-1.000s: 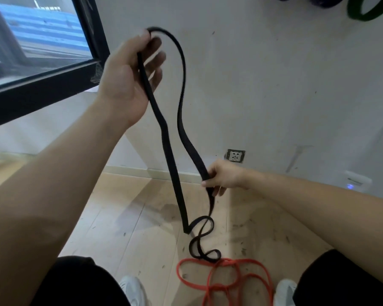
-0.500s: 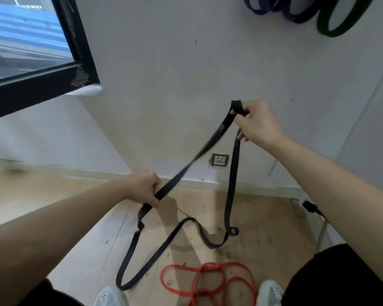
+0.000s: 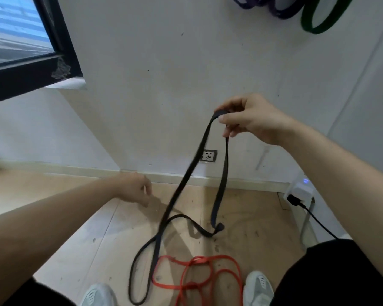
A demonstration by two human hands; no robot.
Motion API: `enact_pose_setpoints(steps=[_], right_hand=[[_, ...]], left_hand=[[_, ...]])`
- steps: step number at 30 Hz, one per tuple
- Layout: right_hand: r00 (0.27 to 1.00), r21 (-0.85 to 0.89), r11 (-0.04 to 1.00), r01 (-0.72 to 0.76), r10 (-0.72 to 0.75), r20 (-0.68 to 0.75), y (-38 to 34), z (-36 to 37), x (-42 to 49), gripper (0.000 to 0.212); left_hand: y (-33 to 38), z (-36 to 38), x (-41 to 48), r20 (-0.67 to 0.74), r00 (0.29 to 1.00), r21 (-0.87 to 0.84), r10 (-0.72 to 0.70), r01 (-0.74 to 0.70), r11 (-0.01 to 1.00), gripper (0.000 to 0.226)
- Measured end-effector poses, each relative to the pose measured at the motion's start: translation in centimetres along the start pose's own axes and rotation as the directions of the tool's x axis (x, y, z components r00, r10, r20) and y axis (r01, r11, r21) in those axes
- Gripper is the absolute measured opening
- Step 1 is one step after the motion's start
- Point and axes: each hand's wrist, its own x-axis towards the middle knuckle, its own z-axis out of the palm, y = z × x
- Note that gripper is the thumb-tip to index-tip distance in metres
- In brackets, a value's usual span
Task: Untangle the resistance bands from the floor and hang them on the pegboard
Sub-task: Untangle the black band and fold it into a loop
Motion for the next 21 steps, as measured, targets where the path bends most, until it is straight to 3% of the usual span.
enact_pose_setpoints(steps=[4,9,13,18,21], right_hand=[[0.991,0.080,0.988,0.129,-0.126,-0.044,-1.4,0.9,-0.6,0.014],[0.965,0.250,0.932,0.262,-0.252,-0.074,-3.0,1.6,-0.9,0.015],[0.954,0.368,0.881,0.298,-0.291,-0.076,-3.7,1.8,-0.9,0.011],[0.952,0.401,0.863,0.307,-0.285,-0.115,-3.7,1.4,-0.8,0.011],[0.958,0.482,0.828,0.287,-0.249,-0.143,-3.9,1.1,-0.9,0.013]], left_hand=[[2.8,-0.7,0.3,-0.170,0.983,-0.405,0.066,-0.131,0.905,0.060],[7.0,-1.4,0.1,-0.261,0.955,-0.640,0.143,-0.282,0.714,0.094],[9.0,-1.1,0.5,-0.323,0.933,-0.727,0.156,-0.350,0.590,0.074],[10.1,-1.0,1.2,-0.348,0.925,-0.778,0.152,-0.376,0.504,0.026],[10.5,-0.9,1.3,-0.359,0.919,-0.794,0.164,-0.393,0.464,0.025]])
